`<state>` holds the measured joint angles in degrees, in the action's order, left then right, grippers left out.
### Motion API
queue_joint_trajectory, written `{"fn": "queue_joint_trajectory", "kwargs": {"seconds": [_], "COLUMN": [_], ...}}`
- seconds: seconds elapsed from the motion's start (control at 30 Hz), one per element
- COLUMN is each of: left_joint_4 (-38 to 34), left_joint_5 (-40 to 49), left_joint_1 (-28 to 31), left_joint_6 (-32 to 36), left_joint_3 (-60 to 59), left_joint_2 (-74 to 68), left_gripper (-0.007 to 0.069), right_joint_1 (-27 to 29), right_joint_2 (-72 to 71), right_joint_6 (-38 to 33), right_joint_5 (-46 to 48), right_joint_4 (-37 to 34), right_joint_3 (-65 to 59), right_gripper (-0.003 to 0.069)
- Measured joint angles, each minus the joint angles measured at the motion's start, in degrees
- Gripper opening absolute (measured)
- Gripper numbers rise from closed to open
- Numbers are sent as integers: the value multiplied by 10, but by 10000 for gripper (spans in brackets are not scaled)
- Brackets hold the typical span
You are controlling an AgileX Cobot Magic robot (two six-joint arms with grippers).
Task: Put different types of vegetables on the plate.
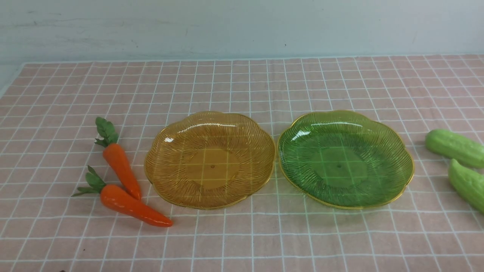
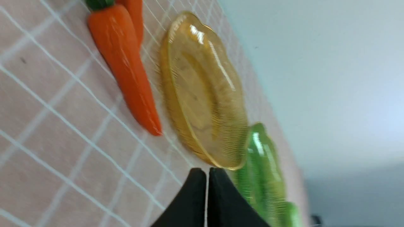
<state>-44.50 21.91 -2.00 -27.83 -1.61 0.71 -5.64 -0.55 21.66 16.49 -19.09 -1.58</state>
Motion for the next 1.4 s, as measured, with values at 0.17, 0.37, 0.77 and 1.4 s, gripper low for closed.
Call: {"fn": "queue_joint_trajectory", "kwargs": {"seconds": [0.17,0.37,0.77,1.4], "left_joint_4": [-67,-67,135,184], "left_joint_5": [-4,42,344,346], "left_joint_1": [0,-6,-6,-6], "left_joint_6": [6,148,314,325], "left_joint_3": [0,79,269,279], "left_joint_2": [0,-14,-389,-426], "left_gripper": [-4,-4,-4,32], "right_joint_1": [0,0,0,0], "right_joint_2": [0,35,505,957], "right_joint_6": [21,48,210,199], "right_joint_5": [-24,45,369,303], "right_joint_4": [-56,-50,378,603], "right_joint_3": [0,98,398,559], "right_gripper": [-17,-14,32,599]}}
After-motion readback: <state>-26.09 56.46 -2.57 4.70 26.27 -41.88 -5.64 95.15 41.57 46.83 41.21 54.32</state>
